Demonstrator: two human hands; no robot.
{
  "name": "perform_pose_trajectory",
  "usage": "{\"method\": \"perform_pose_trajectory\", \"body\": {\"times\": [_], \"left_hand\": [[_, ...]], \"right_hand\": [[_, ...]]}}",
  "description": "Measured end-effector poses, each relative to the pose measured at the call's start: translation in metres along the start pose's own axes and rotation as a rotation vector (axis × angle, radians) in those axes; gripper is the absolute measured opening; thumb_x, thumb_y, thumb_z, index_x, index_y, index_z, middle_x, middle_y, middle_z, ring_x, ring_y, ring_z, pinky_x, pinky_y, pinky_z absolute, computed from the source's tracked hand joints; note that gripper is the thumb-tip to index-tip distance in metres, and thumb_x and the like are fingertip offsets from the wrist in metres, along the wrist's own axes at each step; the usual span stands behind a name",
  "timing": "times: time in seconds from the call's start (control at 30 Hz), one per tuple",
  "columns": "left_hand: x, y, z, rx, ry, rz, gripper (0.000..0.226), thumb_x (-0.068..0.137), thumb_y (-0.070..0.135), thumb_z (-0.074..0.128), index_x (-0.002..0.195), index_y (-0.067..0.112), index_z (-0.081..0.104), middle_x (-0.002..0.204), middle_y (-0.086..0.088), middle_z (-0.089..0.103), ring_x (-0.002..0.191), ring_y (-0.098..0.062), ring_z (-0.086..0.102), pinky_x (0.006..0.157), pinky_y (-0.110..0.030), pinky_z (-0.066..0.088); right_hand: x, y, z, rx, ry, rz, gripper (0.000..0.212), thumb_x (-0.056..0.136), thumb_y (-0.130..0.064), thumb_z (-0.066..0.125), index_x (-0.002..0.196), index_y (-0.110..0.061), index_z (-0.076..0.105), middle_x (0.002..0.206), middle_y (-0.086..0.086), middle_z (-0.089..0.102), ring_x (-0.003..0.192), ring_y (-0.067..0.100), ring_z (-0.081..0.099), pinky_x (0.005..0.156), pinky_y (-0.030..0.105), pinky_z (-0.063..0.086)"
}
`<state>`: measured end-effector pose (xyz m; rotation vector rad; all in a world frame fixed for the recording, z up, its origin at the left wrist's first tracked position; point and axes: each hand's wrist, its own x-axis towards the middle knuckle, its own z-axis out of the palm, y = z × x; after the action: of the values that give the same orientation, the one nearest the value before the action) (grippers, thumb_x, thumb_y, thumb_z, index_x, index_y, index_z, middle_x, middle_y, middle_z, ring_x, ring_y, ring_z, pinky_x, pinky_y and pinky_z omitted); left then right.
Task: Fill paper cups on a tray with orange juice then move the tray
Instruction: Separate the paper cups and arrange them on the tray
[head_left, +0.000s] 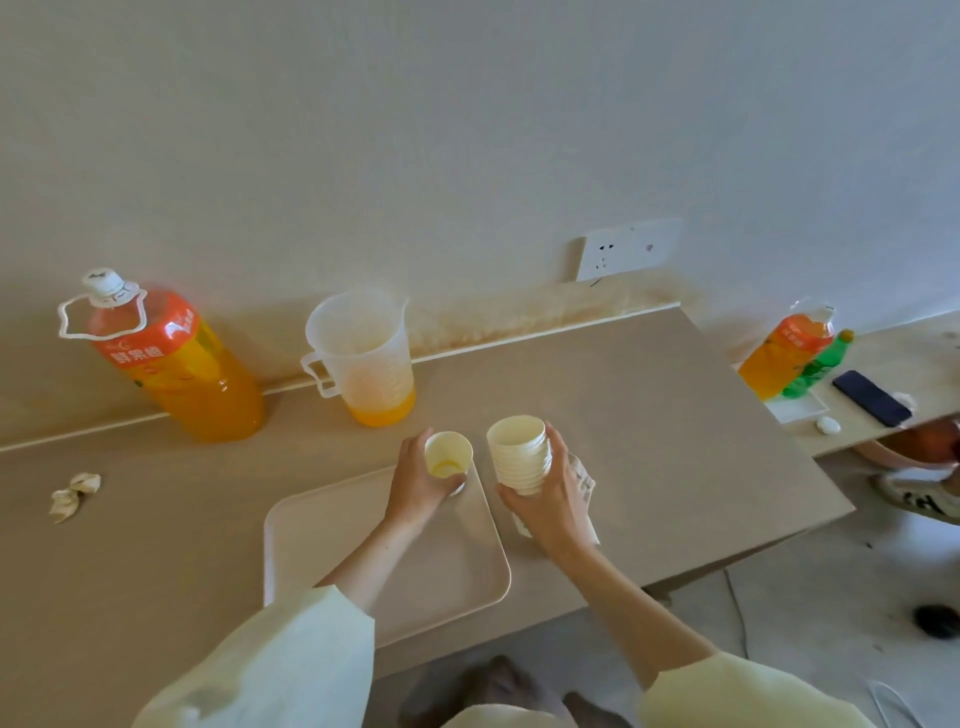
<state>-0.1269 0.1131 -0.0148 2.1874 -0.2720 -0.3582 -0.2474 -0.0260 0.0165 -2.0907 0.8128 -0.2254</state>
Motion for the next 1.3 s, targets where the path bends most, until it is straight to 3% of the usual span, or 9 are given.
{"method": "perform_pose_trajectory", "body": {"times": [0.27, 0.43, 0.53, 0.6, 0.7, 0.83, 0.97, 1.17, 1.3], "left_hand": [[-0.001, 0.0, -0.004, -0.002, -0.054, 0.026, 0.078, 0.074, 0.011, 0.078, 0.14, 0.011, 0.036, 0.14, -0.007, 0.037, 0.131, -0.02, 0.037, 0.094, -0.02, 0.029], [-0.004, 0.001, -0.007, 0.03, -0.1, 0.038, 0.093, 0.071, 0.016, 0.082, 0.146, 0.013, 0.027, 0.148, -0.005, 0.027, 0.138, -0.018, 0.028, 0.104, -0.022, 0.027], [-0.006, 0.005, -0.011, 0.161, -0.036, 0.143, 0.082, 0.078, 0.025, 0.076, 0.145, 0.007, 0.031, 0.151, -0.012, 0.025, 0.142, -0.027, 0.021, 0.114, -0.035, 0.022], [-0.01, 0.016, -0.012, 0.18, 0.034, 0.233, 0.071, 0.082, 0.043, 0.06, 0.139, 0.005, 0.041, 0.146, -0.013, 0.035, 0.137, -0.031, 0.029, 0.113, -0.038, 0.023], [-0.016, 0.043, -0.016, 0.049, -0.005, 0.252, 0.084, 0.076, 0.063, 0.041, 0.141, 0.011, 0.04, 0.143, -0.003, 0.039, 0.134, -0.019, 0.03, 0.11, -0.027, 0.02], [-0.019, 0.066, -0.014, -0.083, -0.195, 0.172, 0.09, 0.068, 0.061, 0.064, 0.143, 0.021, 0.037, 0.141, 0.006, 0.04, 0.132, -0.009, 0.035, 0.104, -0.022, 0.027], [-0.022, 0.071, -0.012, -0.122, -0.121, 0.137, 0.082, 0.068, 0.047, 0.079, 0.137, 0.02, 0.045, 0.128, 0.005, 0.054, 0.119, -0.011, 0.05, 0.094, -0.021, 0.038], [-0.027, 0.077, -0.018, -0.259, -0.064, 0.096, 0.096, 0.065, 0.042, 0.081, 0.145, 0.021, 0.033, 0.123, 0.003, 0.052, 0.115, -0.011, 0.048, 0.096, -0.025, 0.039], [-0.031, 0.076, -0.031, -0.275, 0.061, 0.107, 0.082, 0.075, 0.031, 0.079, 0.143, 0.021, 0.035, 0.122, 0.001, 0.049, 0.115, -0.012, 0.047, 0.096, -0.025, 0.039]], "right_hand": [[0.0, -0.006, -0.002, 0.019, -0.019, 0.008, 0.091, 0.075, -0.046, 0.075, 0.146, -0.039, 0.019, 0.143, -0.009, 0.042, 0.127, 0.012, 0.03, 0.089, 0.023, 0.017], [-0.003, -0.007, -0.001, -0.005, -0.013, 0.013, 0.092, 0.074, -0.047, 0.075, 0.147, -0.038, 0.02, 0.144, -0.007, 0.043, 0.128, 0.013, 0.029, 0.086, 0.019, 0.014], [-0.006, -0.01, -0.003, 0.014, -0.017, 0.013, 0.091, 0.075, -0.047, 0.076, 0.146, -0.039, 0.02, 0.141, -0.01, 0.043, 0.123, 0.009, 0.03, 0.087, 0.024, 0.022], [-0.007, -0.013, -0.002, -0.026, -0.013, 0.011, 0.091, 0.075, -0.05, 0.075, 0.146, -0.041, 0.019, 0.143, -0.012, 0.042, 0.125, 0.012, 0.033, 0.085, 0.026, 0.025], [-0.01, -0.02, -0.001, -0.091, -0.013, -0.022, 0.088, 0.076, -0.048, 0.074, 0.147, -0.038, 0.023, 0.141, -0.014, 0.043, 0.119, 0.011, 0.039, 0.074, 0.017, 0.018], [-0.014, -0.026, -0.002, -0.144, -0.043, -0.098, 0.085, 0.08, -0.046, 0.073, 0.149, -0.034, 0.024, 0.142, -0.018, 0.04, 0.098, -0.002, 0.028, 0.071, -0.008, 0.023], [-0.019, -0.03, -0.003, -0.109, -0.039, -0.119, 0.086, 0.078, -0.048, 0.074, 0.148, -0.038, 0.024, 0.141, -0.018, 0.041, 0.095, -0.002, 0.034, 0.059, 0.006, 0.029], [-0.021, -0.032, 0.006, -0.032, -0.061, -0.153, 0.088, 0.074, -0.048, 0.075, 0.144, -0.042, 0.022, 0.137, -0.015, 0.047, 0.096, 0.004, 0.052, 0.071, 0.025, 0.045], [-0.019, -0.038, 0.016, -0.045, -0.09, -0.18, 0.087, 0.071, -0.051, 0.073, 0.139, -0.049, 0.018, 0.129, -0.017, 0.05, 0.104, 0.011, 0.06, 0.073, 0.034, 0.055]]}}
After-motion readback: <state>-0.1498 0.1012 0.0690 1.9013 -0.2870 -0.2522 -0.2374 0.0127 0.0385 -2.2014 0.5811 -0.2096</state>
